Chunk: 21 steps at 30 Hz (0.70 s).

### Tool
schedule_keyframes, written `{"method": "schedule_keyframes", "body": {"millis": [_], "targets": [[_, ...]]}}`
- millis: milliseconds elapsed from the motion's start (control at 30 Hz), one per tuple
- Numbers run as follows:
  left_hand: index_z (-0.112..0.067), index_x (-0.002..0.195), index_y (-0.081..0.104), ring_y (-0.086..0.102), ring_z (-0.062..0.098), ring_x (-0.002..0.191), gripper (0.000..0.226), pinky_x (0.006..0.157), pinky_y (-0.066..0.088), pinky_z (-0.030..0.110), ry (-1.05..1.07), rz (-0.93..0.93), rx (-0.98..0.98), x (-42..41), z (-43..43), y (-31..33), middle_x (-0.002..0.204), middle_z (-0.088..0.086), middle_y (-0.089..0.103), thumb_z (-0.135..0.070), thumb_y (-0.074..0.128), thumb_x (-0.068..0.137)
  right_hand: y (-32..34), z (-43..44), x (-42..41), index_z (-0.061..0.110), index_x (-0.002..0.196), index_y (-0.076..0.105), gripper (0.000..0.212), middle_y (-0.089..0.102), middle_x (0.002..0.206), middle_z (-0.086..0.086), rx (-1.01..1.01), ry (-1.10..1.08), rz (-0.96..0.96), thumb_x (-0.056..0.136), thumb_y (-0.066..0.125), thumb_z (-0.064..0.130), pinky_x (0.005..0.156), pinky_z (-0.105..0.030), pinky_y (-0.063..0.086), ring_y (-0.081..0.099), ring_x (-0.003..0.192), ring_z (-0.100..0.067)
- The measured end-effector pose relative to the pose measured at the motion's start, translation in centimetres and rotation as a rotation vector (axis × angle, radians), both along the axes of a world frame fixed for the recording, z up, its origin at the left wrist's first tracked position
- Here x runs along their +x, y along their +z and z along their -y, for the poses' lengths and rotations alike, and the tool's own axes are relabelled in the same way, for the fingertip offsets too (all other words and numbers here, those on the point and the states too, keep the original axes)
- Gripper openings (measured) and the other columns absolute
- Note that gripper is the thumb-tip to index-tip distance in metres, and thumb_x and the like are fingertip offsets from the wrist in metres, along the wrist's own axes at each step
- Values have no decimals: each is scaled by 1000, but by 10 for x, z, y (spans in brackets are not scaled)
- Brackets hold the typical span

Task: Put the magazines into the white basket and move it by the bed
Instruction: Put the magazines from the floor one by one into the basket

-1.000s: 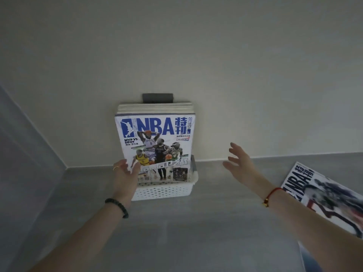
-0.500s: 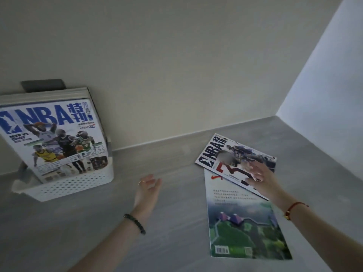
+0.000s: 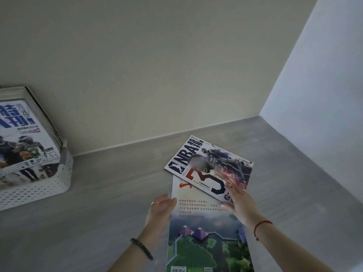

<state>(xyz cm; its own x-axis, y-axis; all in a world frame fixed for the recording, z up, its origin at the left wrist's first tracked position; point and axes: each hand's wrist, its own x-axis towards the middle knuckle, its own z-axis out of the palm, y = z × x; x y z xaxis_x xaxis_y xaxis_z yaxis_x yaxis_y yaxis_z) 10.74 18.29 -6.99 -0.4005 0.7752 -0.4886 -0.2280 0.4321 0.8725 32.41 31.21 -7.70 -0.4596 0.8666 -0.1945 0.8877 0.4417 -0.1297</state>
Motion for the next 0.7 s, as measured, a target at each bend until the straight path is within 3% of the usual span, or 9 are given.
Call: {"method": "schedule_keyframes", "body": {"millis": [133, 267, 400, 500, 600, 700], "targets": [[-13, 126, 43, 57, 14, 96, 51, 70, 47, 18, -7, 63, -17, 16, -9, -5, 99, -6, 59, -32, 60, 82, 4, -4, -8, 13, 137, 26, 46, 41, 136, -15, 30, 170, 208, 95, 34, 31, 93, -32, 47, 47, 119, -25], [-13, 133, 36, 57, 16, 95, 61, 73, 48, 24, 3, 215, -38, 34, -22, -1, 107, 1, 56, -33, 61, 81, 20, 5, -18, 12, 127, 41, 33, 54, 123, -9, -19, 199, 57, 95, 36, 16, 81, -27, 52, 62, 93, -16], [-17, 132, 36, 64, 22, 90, 58, 63, 55, 33, 27, 347, -11, 38, -29, 7, 103, 5, 64, -36, 59, 82, 19, 50, -35, 13, 114, 50, 35, 53, 124, -10, -76, 255, -135, 96, 27, 32, 66, -15, 48, 55, 69, -6], [-22, 124, 38, 67, 26, 80, 38, 55, 55, 33, 79, 257, -34, 29, -28, 11, 99, 11, 66, -23, 53, 89, 17, 83, -45, 16, 103, 53, 36, 57, 116, -7, -110, 309, -189, 94, 26, 38, 65, -15, 48, 58, 70, -6], [-15, 120, 40, 66, 27, 87, 35, 65, 57, 41, 89, 159, -43, 17, -20, 13, 103, 10, 66, -3, 46, 89, 19, 96, -49, 24, 108, 55, 33, 62, 109, 4, -164, 325, -268, 90, 34, 42, 75, -16, 50, 59, 72, -3], [-17, 118, 45, 67, 24, 90, 39, 72, 57, 45, 62, 139, 42, 4, -10, 21, 105, 8, 67, 5, 47, 86, 31, 86, -52, 39, 114, 47, 29, 61, 94, 16, -266, 184, -429, 86, 43, 44, 58, -4, 43, 55, 61, 8]]}}
